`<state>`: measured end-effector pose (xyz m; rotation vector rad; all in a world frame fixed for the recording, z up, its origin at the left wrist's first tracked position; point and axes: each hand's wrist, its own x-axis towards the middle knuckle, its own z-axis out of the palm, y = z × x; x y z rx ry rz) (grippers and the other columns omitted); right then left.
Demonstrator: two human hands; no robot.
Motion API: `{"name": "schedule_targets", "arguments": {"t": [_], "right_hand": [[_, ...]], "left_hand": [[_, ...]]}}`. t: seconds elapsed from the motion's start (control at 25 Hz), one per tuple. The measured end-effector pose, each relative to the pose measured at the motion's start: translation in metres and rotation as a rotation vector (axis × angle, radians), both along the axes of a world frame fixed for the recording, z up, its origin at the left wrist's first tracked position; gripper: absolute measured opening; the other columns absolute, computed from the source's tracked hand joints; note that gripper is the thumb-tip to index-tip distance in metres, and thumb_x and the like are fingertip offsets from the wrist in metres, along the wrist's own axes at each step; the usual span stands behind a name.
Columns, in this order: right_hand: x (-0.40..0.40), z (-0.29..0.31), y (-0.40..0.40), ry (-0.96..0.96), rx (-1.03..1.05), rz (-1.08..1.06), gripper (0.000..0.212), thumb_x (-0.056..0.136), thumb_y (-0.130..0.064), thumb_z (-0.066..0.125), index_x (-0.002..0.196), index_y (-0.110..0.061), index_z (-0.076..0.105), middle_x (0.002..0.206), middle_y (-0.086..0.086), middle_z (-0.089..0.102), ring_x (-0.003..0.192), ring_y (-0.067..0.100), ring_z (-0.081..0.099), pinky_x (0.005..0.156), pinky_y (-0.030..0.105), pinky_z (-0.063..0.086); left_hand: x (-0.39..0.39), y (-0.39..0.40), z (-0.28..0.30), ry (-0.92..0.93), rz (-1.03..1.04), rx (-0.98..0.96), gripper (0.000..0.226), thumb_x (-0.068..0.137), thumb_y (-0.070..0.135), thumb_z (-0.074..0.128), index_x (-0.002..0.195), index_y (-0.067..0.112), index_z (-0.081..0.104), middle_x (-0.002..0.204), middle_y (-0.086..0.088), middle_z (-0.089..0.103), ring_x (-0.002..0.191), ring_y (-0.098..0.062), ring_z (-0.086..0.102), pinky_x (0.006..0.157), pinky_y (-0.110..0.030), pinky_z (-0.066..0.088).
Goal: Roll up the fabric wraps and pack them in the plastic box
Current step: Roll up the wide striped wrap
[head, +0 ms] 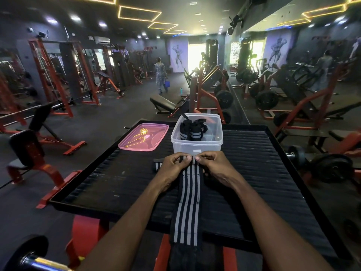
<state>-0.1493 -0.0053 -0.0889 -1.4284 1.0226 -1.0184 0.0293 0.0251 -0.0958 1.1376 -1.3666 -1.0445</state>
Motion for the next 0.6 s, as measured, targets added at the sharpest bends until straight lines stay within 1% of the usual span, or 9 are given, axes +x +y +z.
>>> {"name": "schedule_targets", "arguments": {"t": [0.08, 0.12, 0.2, 0.24, 0.32, 0.4, 0.48, 0.52, 0.6], "right_hand": [[0.0004, 0.0004, 0.0013, -0.022, -0.012, 0.009, 0.012, 0.088, -0.011, 0.075, 0.099, -0.007, 0.076, 0.082, 0.011, 0.072, 0.065, 0.019, 0.060, 0.053, 0.028, 0.049], [0.0009, 0.0001, 0.0017, -0.038, 0.004, 0.029, 0.015, 0.086, -0.009, 0.076, 0.101, -0.007, 0.076, 0.088, 0.013, 0.074, 0.072, 0.020, 0.064, 0.058, 0.031, 0.053], [0.0012, -0.0015, 0.0010, -0.080, 0.070, 0.069, 0.017, 0.086, -0.013, 0.077, 0.103, -0.008, 0.077, 0.098, 0.021, 0.075, 0.081, 0.026, 0.066, 0.071, 0.041, 0.055], [0.0009, -0.0010, 0.0018, -0.097, 0.106, 0.075, 0.018, 0.088, -0.018, 0.076, 0.103, -0.009, 0.077, 0.098, 0.024, 0.074, 0.078, 0.026, 0.065, 0.070, 0.041, 0.054], [-0.0001, 0.0001, 0.0026, -0.076, 0.111, 0.055, 0.020, 0.089, -0.023, 0.074, 0.100, -0.006, 0.077, 0.086, 0.019, 0.073, 0.066, 0.020, 0.061, 0.057, 0.029, 0.048], [-0.0014, 0.0010, 0.0034, -0.058, 0.042, 0.016, 0.014, 0.088, -0.014, 0.075, 0.096, -0.003, 0.076, 0.078, 0.008, 0.073, 0.061, 0.012, 0.060, 0.048, 0.020, 0.043], [-0.0025, 0.0035, 0.0059, -0.083, -0.024, -0.003, 0.015, 0.085, 0.000, 0.075, 0.099, -0.001, 0.075, 0.079, 0.004, 0.072, 0.060, 0.003, 0.063, 0.048, 0.011, 0.043], [-0.0023, 0.0043, 0.0061, -0.088, -0.046, -0.006, 0.019, 0.083, 0.005, 0.074, 0.101, -0.001, 0.074, 0.081, 0.005, 0.072, 0.060, 0.001, 0.064, 0.049, 0.009, 0.043], [-0.0017, 0.0033, 0.0041, -0.088, -0.055, -0.004, 0.024, 0.081, 0.008, 0.075, 0.103, 0.000, 0.073, 0.084, 0.008, 0.072, 0.064, 0.004, 0.065, 0.050, 0.010, 0.045]], "left_hand": [[-0.0006, 0.0003, 0.0007, -0.029, 0.016, 0.016, 0.037, 0.095, 0.038, 0.062, 0.102, 0.003, 0.073, 0.103, -0.015, 0.075, 0.105, -0.031, 0.069, 0.098, -0.042, 0.052], [-0.0003, -0.0004, 0.0001, -0.054, 0.035, 0.011, 0.037, 0.096, 0.038, 0.061, 0.101, 0.004, 0.073, 0.101, -0.014, 0.075, 0.103, -0.031, 0.069, 0.096, -0.042, 0.052], [0.0006, -0.0016, -0.0022, -0.099, 0.057, -0.010, 0.029, 0.096, 0.033, 0.062, 0.103, 0.007, 0.074, 0.101, -0.010, 0.076, 0.101, -0.026, 0.070, 0.094, -0.039, 0.053], [0.0009, -0.0012, -0.0023, -0.116, 0.059, -0.021, 0.025, 0.096, 0.029, 0.063, 0.104, 0.008, 0.074, 0.102, -0.008, 0.075, 0.101, -0.023, 0.070, 0.094, -0.036, 0.053], [0.0001, -0.0003, -0.0024, -0.140, 0.061, -0.047, 0.017, 0.095, 0.022, 0.065, 0.104, 0.009, 0.073, 0.102, -0.005, 0.075, 0.098, -0.016, 0.069, 0.092, -0.030, 0.052], [-0.0006, -0.0013, -0.0038, -0.103, 0.066, -0.038, 0.014, 0.093, 0.018, 0.068, 0.101, 0.008, 0.073, 0.098, -0.004, 0.075, 0.093, -0.012, 0.068, 0.091, -0.029, 0.051], [-0.0015, -0.0008, -0.0016, -0.058, 0.060, 0.009, 0.019, 0.093, 0.023, 0.067, 0.099, 0.005, 0.073, 0.096, -0.005, 0.076, 0.090, -0.012, 0.069, 0.091, -0.031, 0.052], [-0.0010, -0.0017, -0.0026, -0.066, 0.061, 0.024, 0.021, 0.093, 0.025, 0.067, 0.098, 0.006, 0.074, 0.096, -0.006, 0.076, 0.091, -0.013, 0.070, 0.091, -0.032, 0.052], [0.0005, -0.0029, -0.0044, -0.127, 0.069, 0.016, 0.019, 0.093, 0.024, 0.067, 0.100, 0.009, 0.075, 0.098, -0.006, 0.076, 0.093, -0.014, 0.070, 0.091, -0.034, 0.053]]}}
